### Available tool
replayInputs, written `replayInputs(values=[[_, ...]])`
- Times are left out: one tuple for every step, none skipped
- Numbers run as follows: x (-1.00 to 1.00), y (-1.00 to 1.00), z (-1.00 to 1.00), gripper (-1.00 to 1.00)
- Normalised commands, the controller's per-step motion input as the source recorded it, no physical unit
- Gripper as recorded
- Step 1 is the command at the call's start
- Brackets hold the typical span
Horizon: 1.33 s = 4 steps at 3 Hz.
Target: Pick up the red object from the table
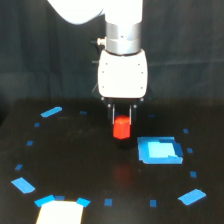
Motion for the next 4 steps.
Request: replayInputs(values=[[0.32, -0.30, 1.00, -0.61], [0.47, -0.29, 1.00, -0.97], [0.06, -0.62, 1.00, -1.00], [0.43, -0.21, 0.93, -0.86]])
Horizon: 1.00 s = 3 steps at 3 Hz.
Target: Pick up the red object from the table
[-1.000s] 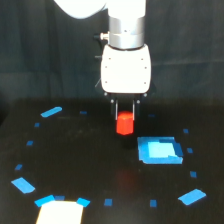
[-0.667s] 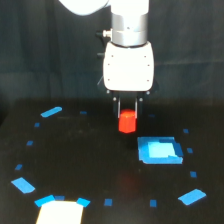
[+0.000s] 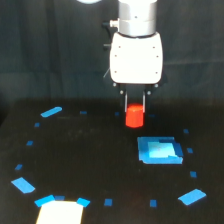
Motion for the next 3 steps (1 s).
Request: replayInputs(values=[[-0.50, -0.31, 0.78, -1.00], [-0.35, -0.46, 1.00, -1.00], [-0.45, 0.07, -0.42, -1.00]])
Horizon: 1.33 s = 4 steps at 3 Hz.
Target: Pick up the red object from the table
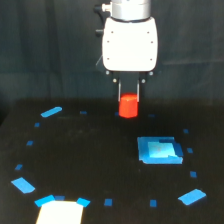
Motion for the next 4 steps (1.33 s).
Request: replayInputs(values=[[-0.02, -0.12, -0.69, -1.00], [0.03, 0.21, -0.60, -1.00], [-0.13, -0.24, -0.28, -1.00], [-0.28, -0.61, 0.03, -1.00]])
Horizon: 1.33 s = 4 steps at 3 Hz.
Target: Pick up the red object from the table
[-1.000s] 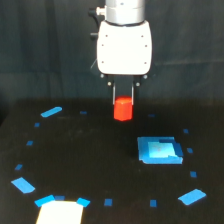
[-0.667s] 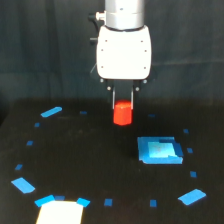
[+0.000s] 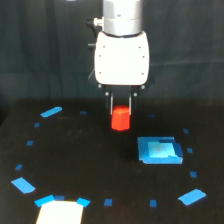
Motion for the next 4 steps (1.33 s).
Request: replayInputs(values=[[-0.06, -0.26, -0.54, -1.00], [0.06, 0.16, -0.28, -0.71], [-0.34, -0.10, -0.16, -1.00], [0.03, -0.01, -0.07, -0.89]])
